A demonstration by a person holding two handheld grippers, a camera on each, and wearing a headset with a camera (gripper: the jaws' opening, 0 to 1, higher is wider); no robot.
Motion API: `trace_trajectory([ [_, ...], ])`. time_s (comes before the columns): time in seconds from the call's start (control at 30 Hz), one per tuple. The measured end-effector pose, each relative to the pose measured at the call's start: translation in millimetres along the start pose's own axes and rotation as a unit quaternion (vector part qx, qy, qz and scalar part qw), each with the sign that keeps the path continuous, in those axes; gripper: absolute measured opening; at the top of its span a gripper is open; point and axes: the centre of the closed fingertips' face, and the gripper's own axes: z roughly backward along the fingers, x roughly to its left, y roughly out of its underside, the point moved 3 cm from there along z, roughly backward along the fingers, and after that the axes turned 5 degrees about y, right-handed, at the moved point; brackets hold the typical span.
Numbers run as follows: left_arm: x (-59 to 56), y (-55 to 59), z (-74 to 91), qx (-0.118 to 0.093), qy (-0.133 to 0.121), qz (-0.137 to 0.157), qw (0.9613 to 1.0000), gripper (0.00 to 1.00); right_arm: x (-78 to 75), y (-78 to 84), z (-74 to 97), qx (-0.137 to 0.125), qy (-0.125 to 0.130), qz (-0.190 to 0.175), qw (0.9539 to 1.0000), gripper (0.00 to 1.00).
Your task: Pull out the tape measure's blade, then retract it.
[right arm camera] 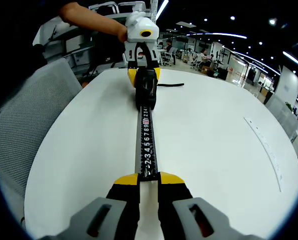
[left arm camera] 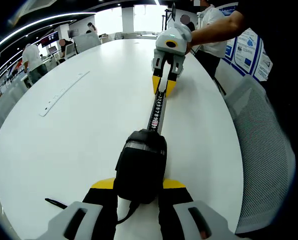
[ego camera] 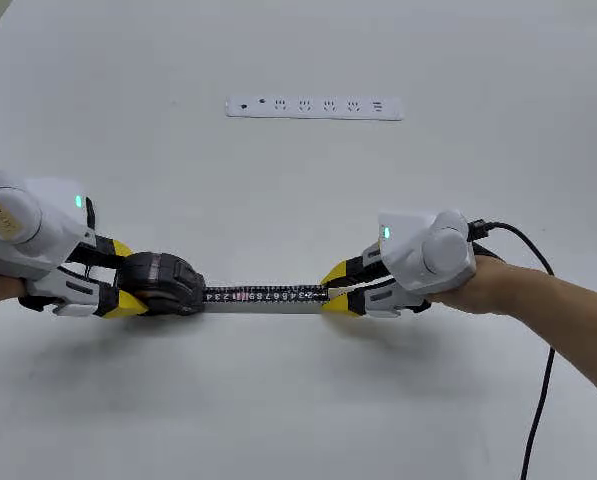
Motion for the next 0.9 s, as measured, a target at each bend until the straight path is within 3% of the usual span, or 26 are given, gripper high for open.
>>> trace_trajectory([
  [0.9,-0.4,-2.1,-0.5,0.002,0.000,0.000,1.0000,0.28,-3.1,20.6,22.7,0.013,0.004,-0.005,0.9999,0.11],
])
